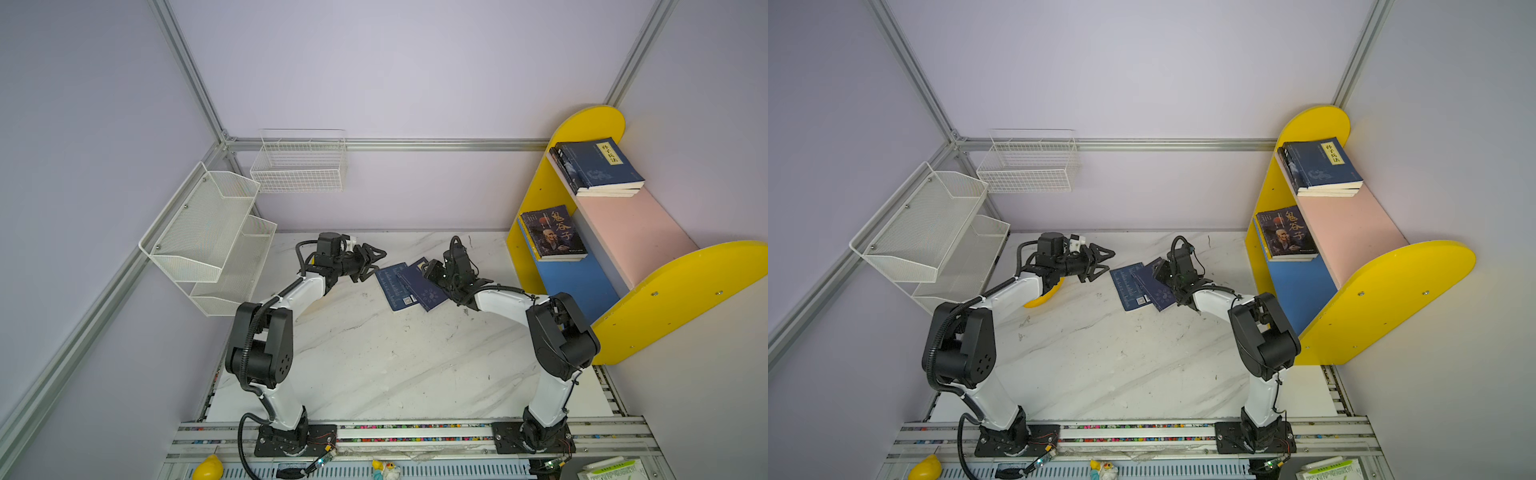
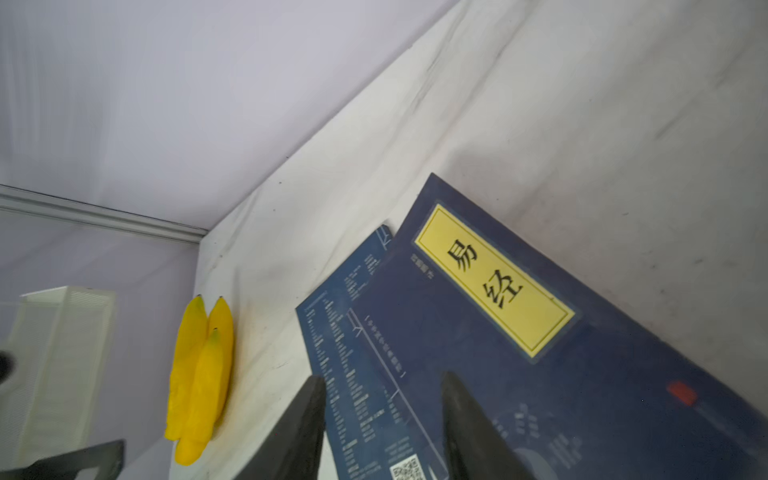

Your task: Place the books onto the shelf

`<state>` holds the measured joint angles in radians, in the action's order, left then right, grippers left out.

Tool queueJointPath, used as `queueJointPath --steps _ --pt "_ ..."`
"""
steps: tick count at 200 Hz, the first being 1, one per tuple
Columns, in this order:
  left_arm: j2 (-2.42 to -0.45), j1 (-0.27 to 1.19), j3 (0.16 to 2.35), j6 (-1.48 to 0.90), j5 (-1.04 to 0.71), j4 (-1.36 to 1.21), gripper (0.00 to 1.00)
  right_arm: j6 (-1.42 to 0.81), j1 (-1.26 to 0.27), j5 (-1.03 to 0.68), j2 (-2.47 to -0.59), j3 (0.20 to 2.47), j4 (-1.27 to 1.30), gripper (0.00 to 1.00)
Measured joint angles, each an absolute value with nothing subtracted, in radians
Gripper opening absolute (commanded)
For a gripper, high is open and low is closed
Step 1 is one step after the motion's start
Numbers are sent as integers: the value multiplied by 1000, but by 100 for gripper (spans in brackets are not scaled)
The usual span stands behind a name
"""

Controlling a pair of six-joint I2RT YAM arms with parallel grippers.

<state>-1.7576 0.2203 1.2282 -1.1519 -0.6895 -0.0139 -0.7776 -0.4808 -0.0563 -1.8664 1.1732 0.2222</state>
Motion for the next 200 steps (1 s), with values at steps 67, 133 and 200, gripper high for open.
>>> queueJointPath --steps 67,133,200 --pt "-1947 382 1228 -1170 -581 -64 65 -669 -393 -71 -1993 1332 90 56" --pt "-2056 385 1232 -1170 -518 -101 64 -638 -398 -98 -2057 1309 28 44" --pt "-2152 393 1352 -1123 -545 -113 58 -641 -426 -191 -2083 1302 97 40"
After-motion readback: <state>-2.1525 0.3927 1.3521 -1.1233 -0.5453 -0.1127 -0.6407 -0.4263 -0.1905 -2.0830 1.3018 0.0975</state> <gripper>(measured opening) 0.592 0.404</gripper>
